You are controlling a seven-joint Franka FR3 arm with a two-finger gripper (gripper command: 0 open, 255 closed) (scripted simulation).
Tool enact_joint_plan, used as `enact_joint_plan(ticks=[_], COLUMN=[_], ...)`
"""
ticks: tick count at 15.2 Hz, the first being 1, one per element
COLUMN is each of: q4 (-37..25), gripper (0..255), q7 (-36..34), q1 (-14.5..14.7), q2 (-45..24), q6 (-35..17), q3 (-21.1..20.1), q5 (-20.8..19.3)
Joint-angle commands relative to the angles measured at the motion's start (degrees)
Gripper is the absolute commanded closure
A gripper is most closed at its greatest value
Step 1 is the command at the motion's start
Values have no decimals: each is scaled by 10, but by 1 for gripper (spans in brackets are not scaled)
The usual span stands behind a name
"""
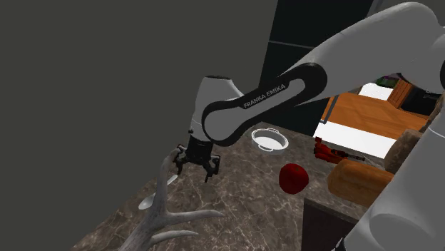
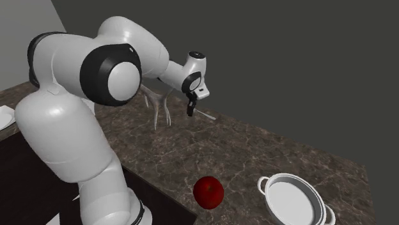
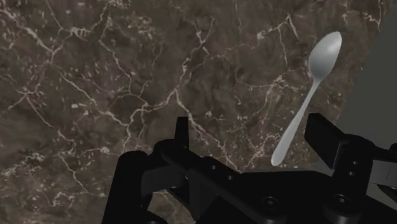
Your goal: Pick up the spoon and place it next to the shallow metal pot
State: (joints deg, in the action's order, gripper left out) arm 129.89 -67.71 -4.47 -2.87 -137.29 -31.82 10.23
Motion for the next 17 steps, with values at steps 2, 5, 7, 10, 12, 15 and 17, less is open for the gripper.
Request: enact_joint_plan(ticks=[2, 5, 7, 10, 12, 15, 17], q4=[-44, -98, -138, -203, -222, -228, -232], gripper=[0, 0, 0, 0, 0, 0, 0], q7=[-80, -152, -194, -247, -259, -264, -267], q1=[11, 38, 58, 88, 99, 107, 112], q2=[-77, -149, -194, -259, -281, -300, -313], q6=[-36, -57, -66, -74, -79, -93, -102], q3=[9, 32, 52, 82, 92, 99, 103], q5=[-55, -102, -127, -152, -158, -165, -169])
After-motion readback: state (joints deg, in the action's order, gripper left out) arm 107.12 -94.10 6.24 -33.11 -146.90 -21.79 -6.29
